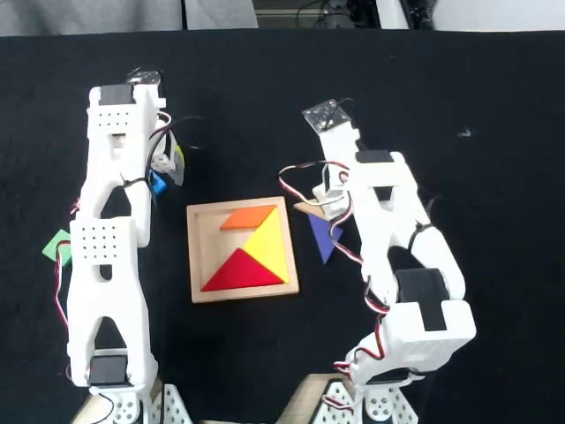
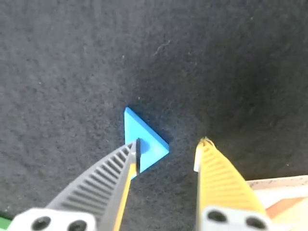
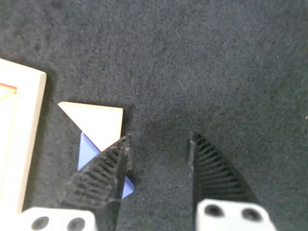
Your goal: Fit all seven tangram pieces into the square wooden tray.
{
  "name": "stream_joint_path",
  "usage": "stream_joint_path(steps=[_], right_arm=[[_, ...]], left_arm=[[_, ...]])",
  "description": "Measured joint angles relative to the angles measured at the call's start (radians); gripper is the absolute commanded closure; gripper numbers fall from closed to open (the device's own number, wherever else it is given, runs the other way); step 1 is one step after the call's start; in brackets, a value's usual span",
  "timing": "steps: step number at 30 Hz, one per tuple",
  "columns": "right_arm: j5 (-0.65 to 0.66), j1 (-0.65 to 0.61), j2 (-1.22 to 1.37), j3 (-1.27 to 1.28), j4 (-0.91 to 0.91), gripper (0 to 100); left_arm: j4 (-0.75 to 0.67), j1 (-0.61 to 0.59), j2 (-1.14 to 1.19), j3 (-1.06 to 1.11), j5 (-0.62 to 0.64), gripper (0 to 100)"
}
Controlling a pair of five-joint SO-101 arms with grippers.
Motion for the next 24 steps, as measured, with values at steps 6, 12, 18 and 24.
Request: stream_joint_path(steps=[6, 12, 18, 24], right_arm=[[0.000, 0.000, 0.000, 0.000, 0.000, 81.1], [0.000, 0.000, 0.000, 0.000, 0.000, 81.1], [0.000, 0.000, 0.000, 0.000, 0.000, 81.1], [0.000, 0.000, 0.000, 0.000, 0.000, 81.1]], left_arm=[[0.005, -0.002, 0.025, -0.020, -0.017, 79], [-0.003, -0.063, 0.044, 0.003, -0.018, 79], [-0.003, -0.061, 0.046, -0.002, -0.018, 79], [-0.003, -0.057, 0.046, -0.002, -0.018, 79]])
